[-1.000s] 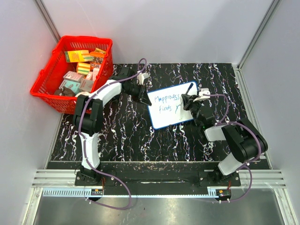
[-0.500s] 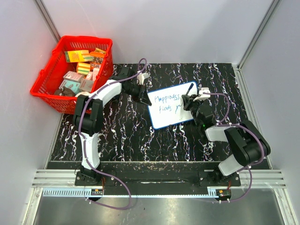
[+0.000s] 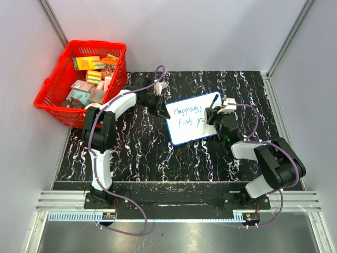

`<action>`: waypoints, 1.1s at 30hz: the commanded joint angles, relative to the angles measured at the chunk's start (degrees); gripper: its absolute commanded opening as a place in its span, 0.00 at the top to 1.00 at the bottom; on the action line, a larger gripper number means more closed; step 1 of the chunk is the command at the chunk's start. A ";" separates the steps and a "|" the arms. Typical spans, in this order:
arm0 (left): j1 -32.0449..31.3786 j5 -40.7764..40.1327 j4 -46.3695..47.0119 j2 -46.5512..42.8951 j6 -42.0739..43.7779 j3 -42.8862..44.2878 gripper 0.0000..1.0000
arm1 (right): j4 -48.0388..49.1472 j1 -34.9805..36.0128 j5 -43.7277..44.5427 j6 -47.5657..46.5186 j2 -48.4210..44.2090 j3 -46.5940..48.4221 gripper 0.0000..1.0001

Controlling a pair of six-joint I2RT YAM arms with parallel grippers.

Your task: Write a sentence on the whiteboard

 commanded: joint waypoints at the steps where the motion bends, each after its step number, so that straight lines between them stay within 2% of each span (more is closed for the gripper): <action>1: -0.09 -21.14 2.63 1.50 9.08 -2.55 1.00 | -3.38 0.25 5.46 -1.16 -0.87 1.80 1.00; 9: -0.09 -21.06 2.63 1.23 9.08 -2.72 1.00 | -1.53 0.16 5.29 -1.51 -1.22 3.38 1.00; 17: -0.18 -21.23 2.63 1.14 9.08 -2.73 1.00 | -1.71 0.25 0.81 -0.55 -0.78 4.97 1.00; 21: -0.18 -21.23 2.63 1.14 9.08 -2.73 1.00 | -1.01 0.25 -0.87 0.16 -3.41 3.48 1.00; 26: -0.18 -21.14 2.80 0.88 9.17 -3.08 1.00 | -2.23 0.25 0.89 -1.07 -8.41 2.07 1.00; 33: -0.18 -21.14 3.42 0.79 8.99 -3.43 1.00 | -5.75 0.16 5.11 -1.34 -8.17 3.30 1.00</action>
